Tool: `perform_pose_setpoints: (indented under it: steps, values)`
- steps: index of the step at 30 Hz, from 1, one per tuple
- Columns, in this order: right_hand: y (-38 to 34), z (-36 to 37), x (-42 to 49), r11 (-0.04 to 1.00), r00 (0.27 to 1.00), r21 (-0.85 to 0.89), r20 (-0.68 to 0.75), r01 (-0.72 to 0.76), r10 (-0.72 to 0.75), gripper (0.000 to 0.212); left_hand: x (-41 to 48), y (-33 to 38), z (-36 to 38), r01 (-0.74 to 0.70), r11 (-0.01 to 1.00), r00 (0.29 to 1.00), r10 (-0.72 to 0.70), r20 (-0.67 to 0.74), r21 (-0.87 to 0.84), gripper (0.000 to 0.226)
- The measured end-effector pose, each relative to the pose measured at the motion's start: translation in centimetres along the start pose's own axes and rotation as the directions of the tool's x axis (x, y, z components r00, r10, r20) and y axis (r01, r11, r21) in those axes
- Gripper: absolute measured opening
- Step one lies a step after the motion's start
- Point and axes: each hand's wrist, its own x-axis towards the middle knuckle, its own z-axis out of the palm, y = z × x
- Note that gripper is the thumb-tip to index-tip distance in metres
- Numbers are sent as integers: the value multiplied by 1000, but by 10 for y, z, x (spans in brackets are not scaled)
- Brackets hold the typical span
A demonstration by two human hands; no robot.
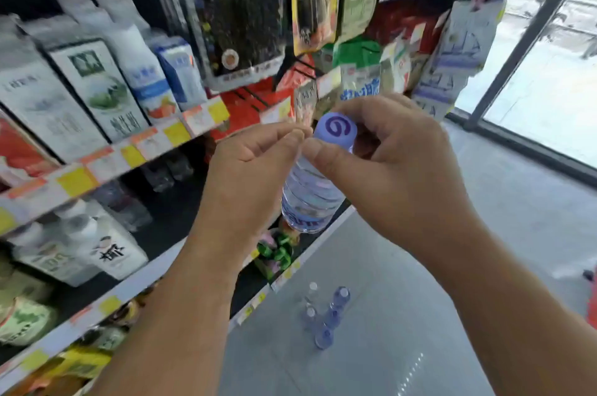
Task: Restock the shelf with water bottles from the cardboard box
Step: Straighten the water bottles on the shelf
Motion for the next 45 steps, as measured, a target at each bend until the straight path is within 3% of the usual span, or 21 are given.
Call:
perform_pose_setpoints:
  steps: [3,8,13,16,18,22,25,27,31,34,37,40,43,45]
  values:
    - [-75,-30,52,994,995,44,-13,103,-103,29,8,88,-31,-108,994,994,108,-15,-1,35]
    - [-163,-55,116,973,988,179,13,147,-152,32,6,181,-79,-213,976,977,213,-6,-45,11]
    - [-215,-56,151,940,972,293,99,177,-214,36,-13,223,-121,-233,972,971,230,68,37,37]
    - [-235,-49,159,895,946,392,148,212,-289,38,-21,233,-140,-165,981,986,161,42,103,63]
    - [-246,-44,163,858,923,460,176,230,-341,39,-27,241,-146,-149,975,989,145,38,164,63]
    - [-264,-38,175,774,879,596,229,213,-418,36,-35,259,-146,-158,940,972,201,-118,301,44]
    - [-266,-31,179,715,864,659,198,233,-464,21,-34,265,-144,-159,922,942,248,-224,353,52]
    - [-257,-25,172,695,889,693,175,194,-422,11,-36,264,-138,-142,926,939,238,-249,349,59]
    - [-226,1,143,662,892,749,307,-12,-331,45,-35,251,-143,-104,931,906,233,-353,349,48]
    - [-225,27,126,591,832,790,431,-162,-348,30,-32,248,-162,-82,931,879,235,-414,355,38]
    - [-239,50,121,632,807,759,468,-157,-360,45,-36,260,-187,-70,918,853,258,-453,390,45]
    - [-266,73,116,760,809,648,472,-48,-351,76,-40,277,-221,-81,903,818,302,-489,422,58]
    - [-306,98,108,780,800,625,454,27,-392,66,-43,291,-262,-91,901,790,324,-521,423,80]
    - [-335,118,112,780,821,623,416,56,-391,70,-43,299,-289,-70,899,784,318,-534,432,81]
